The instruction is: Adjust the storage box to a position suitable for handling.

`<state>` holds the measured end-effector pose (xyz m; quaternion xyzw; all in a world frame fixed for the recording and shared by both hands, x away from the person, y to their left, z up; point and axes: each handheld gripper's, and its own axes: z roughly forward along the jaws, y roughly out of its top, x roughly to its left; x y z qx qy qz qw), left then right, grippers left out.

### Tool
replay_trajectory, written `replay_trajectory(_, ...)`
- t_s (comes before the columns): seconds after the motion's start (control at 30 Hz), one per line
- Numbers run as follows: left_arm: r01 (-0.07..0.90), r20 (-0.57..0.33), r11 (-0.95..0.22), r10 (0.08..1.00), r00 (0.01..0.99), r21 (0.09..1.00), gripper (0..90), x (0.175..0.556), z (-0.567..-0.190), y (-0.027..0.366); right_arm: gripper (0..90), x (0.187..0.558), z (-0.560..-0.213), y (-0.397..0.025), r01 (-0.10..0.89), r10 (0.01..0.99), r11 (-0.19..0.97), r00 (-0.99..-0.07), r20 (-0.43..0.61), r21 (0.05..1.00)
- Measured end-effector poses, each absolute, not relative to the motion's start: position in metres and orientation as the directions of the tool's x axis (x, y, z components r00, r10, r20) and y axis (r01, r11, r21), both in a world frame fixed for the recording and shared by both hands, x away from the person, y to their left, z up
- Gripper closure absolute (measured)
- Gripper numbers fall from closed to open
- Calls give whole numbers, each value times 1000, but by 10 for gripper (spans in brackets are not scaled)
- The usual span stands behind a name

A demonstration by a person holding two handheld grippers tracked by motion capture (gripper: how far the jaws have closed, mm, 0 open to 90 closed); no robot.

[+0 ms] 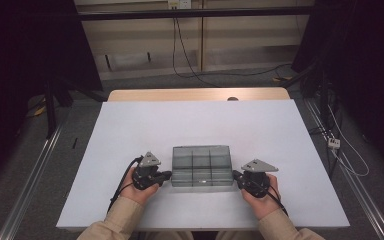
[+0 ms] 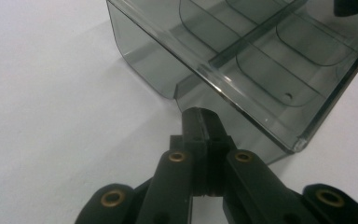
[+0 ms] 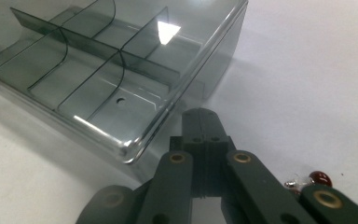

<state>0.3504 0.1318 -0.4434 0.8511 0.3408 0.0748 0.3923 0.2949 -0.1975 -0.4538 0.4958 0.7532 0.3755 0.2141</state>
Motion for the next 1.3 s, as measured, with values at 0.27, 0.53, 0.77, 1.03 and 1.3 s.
replay_trajectory(0.27, 520, -140, -460, 638, 757, 720, 900, 349, -443, 133, 900, 286, -453, -198, 582, 898, 241, -437, 49, 777)
replay_trajectory(0.53, 530, -155, -444, 643, 750, 722, 900, 343, -444, 134, 900, 287, -454, -198, 578, 897, 241, -440, 49, 780)
replay_trajectory(0.77, 528, -153, -450, 639, 754, 720, 900, 339, -443, 137, 900, 285, -454, -197, 578, 892, 243, -449, 54, 779)
replay_trajectory(1.03, 525, -157, -446, 635, 756, 725, 900, 337, -444, 138, 900, 285, -454, -197, 576, 893, 242, -447, 54, 781)
replay_trajectory(1.3, 536, -184, -425, 633, 752, 729, 900, 339, -445, 140, 900, 286, -454, -199, 581, 889, 232, -453, 73, 781)
